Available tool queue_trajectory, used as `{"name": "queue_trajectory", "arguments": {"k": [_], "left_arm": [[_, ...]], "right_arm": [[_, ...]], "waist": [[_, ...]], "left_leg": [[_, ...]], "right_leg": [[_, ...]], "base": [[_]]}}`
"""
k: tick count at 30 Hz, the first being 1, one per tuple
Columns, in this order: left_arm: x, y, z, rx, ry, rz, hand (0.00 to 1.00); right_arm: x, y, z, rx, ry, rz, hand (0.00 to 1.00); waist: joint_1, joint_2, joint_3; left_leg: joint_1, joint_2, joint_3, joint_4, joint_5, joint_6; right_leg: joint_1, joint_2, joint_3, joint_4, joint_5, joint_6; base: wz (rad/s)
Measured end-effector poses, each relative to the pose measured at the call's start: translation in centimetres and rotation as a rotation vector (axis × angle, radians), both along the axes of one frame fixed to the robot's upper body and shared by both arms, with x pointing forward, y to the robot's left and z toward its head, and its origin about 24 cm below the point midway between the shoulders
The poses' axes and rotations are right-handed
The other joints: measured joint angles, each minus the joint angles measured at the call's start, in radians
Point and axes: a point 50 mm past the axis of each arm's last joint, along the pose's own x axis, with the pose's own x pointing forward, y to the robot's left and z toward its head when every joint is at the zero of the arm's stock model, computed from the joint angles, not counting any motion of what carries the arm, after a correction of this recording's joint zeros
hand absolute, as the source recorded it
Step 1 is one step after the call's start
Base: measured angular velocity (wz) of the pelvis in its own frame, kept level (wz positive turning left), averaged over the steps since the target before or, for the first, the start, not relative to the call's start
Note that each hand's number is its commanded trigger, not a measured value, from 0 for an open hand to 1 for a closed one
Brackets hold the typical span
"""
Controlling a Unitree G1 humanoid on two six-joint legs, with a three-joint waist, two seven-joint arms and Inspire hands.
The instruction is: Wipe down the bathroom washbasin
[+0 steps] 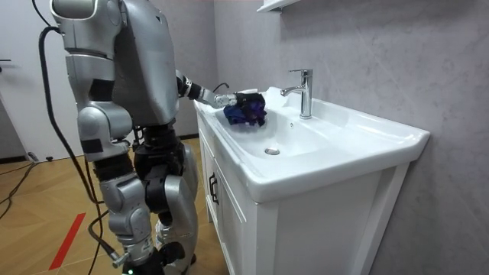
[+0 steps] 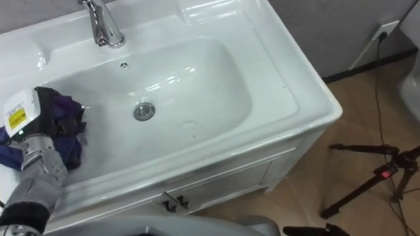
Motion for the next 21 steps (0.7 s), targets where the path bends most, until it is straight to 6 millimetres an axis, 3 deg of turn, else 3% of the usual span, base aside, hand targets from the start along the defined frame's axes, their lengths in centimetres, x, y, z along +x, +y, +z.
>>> {"name": "queue_trajectory", "arguments": {"k": [3,9,21], "left_arm": [[0.8,-0.4,1.4,-0.025,-0.079,-0.009,1.0],[2.1,-1.2,5.4,-0.07,-0.289,-0.034,1.0],[2.4,-1.5,7.7,-0.093,-0.405,-0.059,1.0]], "right_arm": [[0.2,0.0,0.0,0.003,-0.021,-0.025,0.0],[-0.5,0.8,-0.3,0.028,0.003,-0.039,0.0],[-1.3,1.2,-0.5,0.024,0.02,-0.028,0.0]], "waist": [[-0.007,0.015,0.0026],[0.005,0.016,0.0033],[0.024,0.012,0.0061]], "left_leg": [[0.0,-0.006,-0.015,0.0,0.0,0.0],[0.002,-0.01,-0.013,-0.004,0.0,0.0],[0.013,-0.011,-0.013,-0.004,0.0,0.0]], "right_leg": [[0.003,-0.006,-0.009,0.0,-0.002,0.004],[0.003,-0.01,-0.011,0.001,-0.005,0.01],[0.01,-0.011,-0.009,0.003,-0.005,0.011]], "base": [[0.12],[0.02],[0.0]]}}
